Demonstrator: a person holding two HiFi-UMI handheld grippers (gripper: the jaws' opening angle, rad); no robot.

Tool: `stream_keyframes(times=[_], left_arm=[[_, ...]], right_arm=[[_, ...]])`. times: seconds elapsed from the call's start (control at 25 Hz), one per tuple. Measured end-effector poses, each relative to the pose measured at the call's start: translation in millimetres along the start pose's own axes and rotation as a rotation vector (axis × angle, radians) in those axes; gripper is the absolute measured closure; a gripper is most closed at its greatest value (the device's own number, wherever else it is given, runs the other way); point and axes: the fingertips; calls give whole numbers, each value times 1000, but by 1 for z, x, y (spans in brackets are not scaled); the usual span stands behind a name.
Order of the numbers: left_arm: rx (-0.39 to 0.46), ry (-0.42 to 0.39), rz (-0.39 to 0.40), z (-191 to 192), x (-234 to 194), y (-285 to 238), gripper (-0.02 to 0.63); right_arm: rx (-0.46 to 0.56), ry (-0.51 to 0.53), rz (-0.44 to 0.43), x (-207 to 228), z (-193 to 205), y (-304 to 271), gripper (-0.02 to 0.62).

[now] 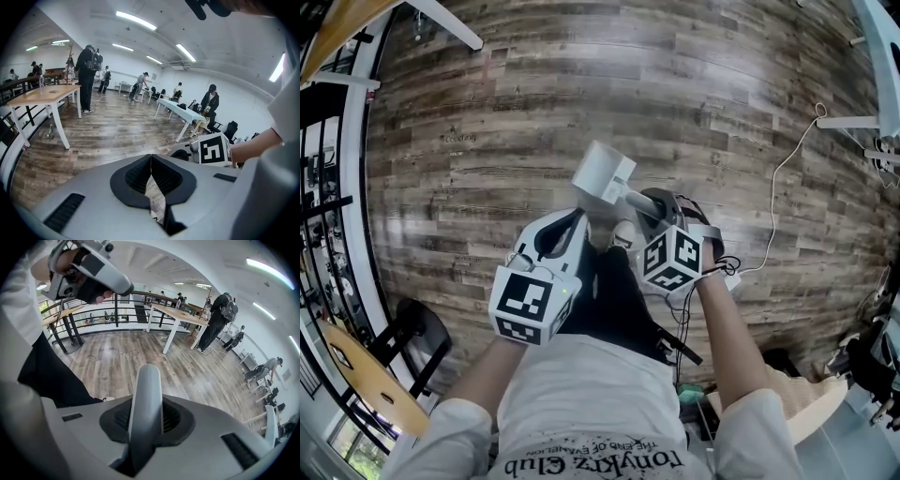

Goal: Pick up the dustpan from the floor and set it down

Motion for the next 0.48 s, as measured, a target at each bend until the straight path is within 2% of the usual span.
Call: stream_keyframes(times=[0.48], left_arm=[[7, -10, -4, 0, -1, 11, 583]], right_arm=[[12, 23, 47, -5, -5, 10, 512]])
Point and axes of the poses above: the fingertips, and each gripper's own axes: y backward along the fingers, x to its right, z out of its underside, and after that the axes turned 11 degrees about y, right-handed
